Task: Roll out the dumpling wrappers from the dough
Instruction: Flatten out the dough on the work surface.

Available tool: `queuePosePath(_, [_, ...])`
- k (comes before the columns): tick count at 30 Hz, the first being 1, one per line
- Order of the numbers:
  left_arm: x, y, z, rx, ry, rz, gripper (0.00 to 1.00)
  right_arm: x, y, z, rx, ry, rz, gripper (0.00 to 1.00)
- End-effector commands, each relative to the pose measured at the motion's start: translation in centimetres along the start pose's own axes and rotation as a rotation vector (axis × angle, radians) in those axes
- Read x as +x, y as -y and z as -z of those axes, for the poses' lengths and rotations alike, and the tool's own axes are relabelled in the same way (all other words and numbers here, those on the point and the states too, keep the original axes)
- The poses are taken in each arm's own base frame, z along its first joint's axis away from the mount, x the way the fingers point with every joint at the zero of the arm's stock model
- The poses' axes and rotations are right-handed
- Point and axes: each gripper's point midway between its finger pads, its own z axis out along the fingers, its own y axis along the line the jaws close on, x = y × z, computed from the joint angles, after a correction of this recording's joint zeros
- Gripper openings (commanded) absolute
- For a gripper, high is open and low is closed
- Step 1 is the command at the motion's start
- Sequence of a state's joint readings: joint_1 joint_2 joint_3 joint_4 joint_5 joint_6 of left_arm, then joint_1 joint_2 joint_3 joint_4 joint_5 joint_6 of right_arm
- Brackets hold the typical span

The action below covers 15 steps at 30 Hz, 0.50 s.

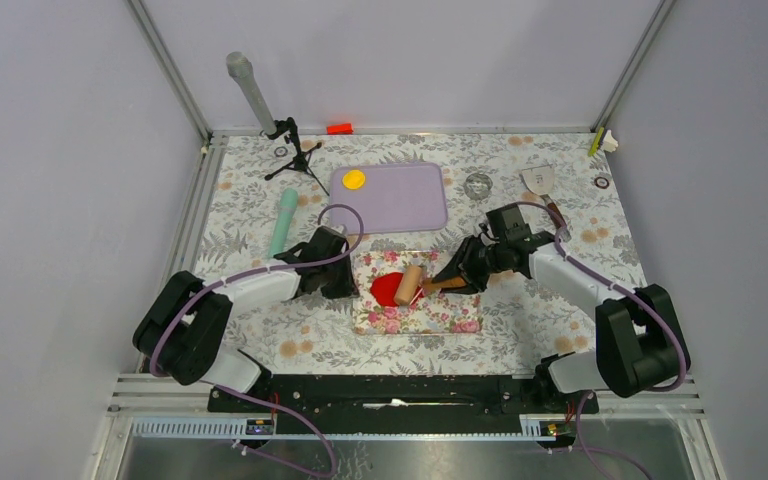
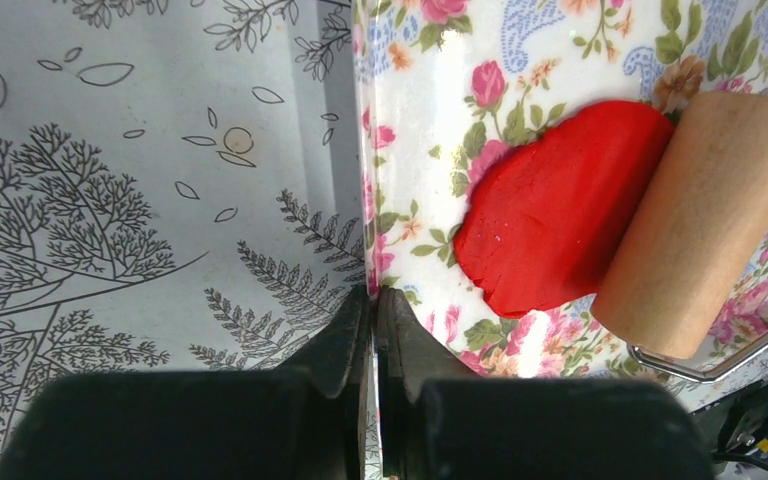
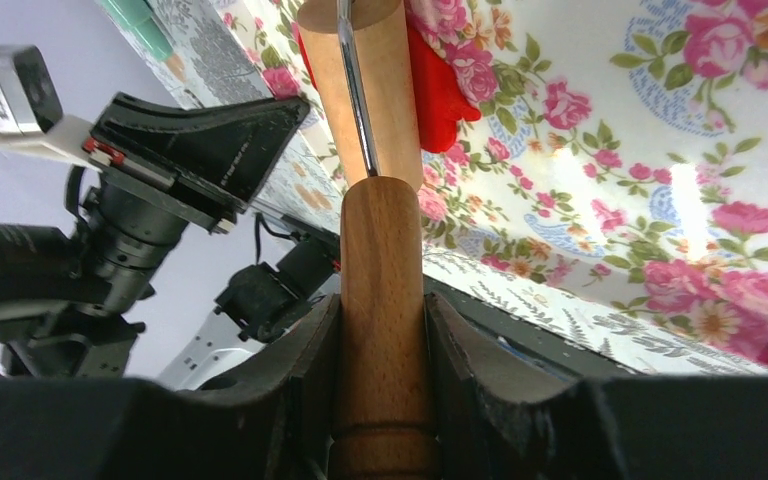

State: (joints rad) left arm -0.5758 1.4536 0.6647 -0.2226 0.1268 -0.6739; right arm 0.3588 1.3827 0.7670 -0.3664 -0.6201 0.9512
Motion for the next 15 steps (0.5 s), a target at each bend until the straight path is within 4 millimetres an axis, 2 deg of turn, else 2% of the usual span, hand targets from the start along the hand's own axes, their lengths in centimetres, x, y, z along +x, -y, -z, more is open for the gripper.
queuePosePath(1, [1.9, 0.4, 0.5, 0.01, -0.036, -0.054, 0.0, -1.1, 3.3, -1.0, 0.17, 0.048, -0.192, 0.0])
queuePosePath(7, [1.9, 0.5, 0.9, 0.015, -0.023, -0.051, 0.0, -2.1, 3.1, -1.2, 0.26, 0.158, -0.229, 0.0])
queuePosePath(11, [1.8, 0.9, 1.1, 0.028, -0.028, -0.049, 0.0, -1.7, 3.2, -1.8, 0.376, 0.164, -0.248, 0.0])
queuePosePath(15, [2.2, 1.4, 1.4, 0.053, -0.052, -0.04, 0.0, -1.3, 3.2, -2.4, 0.459, 0.226, -0.146, 0.0])
